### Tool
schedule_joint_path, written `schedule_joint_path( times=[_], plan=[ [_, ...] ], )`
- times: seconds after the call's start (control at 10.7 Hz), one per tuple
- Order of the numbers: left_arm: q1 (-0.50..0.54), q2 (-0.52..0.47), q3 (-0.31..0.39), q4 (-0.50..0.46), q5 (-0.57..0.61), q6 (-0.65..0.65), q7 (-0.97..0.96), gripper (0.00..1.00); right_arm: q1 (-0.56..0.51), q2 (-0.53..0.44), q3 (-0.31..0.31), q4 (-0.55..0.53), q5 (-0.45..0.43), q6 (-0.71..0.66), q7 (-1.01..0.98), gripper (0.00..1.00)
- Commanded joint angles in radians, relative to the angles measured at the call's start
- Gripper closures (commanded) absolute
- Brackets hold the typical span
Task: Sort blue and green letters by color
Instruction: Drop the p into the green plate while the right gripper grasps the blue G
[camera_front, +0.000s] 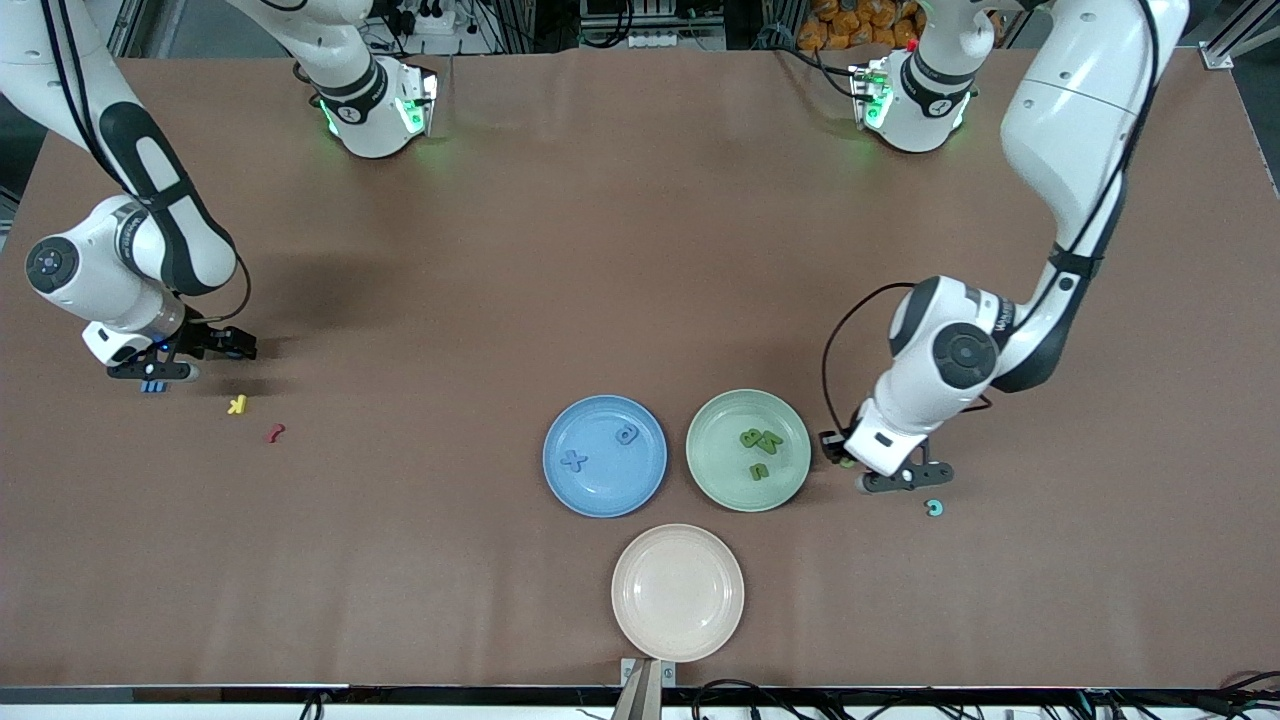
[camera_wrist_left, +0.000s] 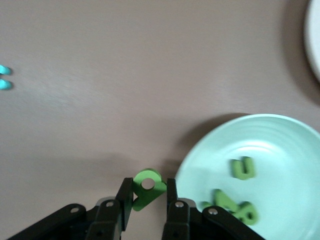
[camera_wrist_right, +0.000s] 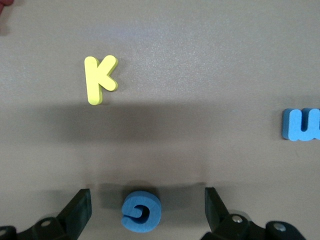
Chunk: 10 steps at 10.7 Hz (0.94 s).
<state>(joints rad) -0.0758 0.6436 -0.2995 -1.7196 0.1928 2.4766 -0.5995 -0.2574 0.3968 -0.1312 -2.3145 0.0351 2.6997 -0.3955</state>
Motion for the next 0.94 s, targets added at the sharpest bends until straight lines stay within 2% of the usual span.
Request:
schedule_joint_path(
  times=[0.0,0.19,0.28,0.37,0.47,0.56,0.84],
  plan=[
    [-0.137,0.028,0.057,0.084,-0.054,-0.047,-0.155,0.85,-0.02,-0.033,0.016,-0.026,-0.018,-0.003,0.017,0.0],
    [-0.221,0.053,0.106,0.103,-0.105,-0.047,-0.189,0.84,-0.02,-0.033,0.016,-0.034,-0.017,-0.003,0.02,0.0],
    [-0.252,0.06,0.126,0.118,-0.108,-0.047,-0.216,0.81,-0.019,-0.033,0.016,-0.036,-0.017,-0.004,0.02,0.0],
    [-0.257,0.064,0.128,0.127,-0.107,-0.047,-0.217,0.18,-0.019,-0.035,0.016,-0.036,-0.017,-0.005,0.018,0.21],
    [-0.257,0.067,0.134,0.129,-0.098,-0.047,-0.198,0.0,-0.019,-0.036,0.016,-0.04,-0.017,-0.005,0.018,0.73],
    [-0.251,0.062,0.137,0.126,-0.096,-0.047,-0.148,0.0,-0.017,-0.036,0.016,-0.043,-0.017,-0.005,0.018,1.0],
    [-0.167,0.031,0.14,0.112,-0.079,-0.111,0.028,0.0,-0.022,-0.036,0.016,-0.045,-0.017,-0.005,0.007,1.0]
  ],
)
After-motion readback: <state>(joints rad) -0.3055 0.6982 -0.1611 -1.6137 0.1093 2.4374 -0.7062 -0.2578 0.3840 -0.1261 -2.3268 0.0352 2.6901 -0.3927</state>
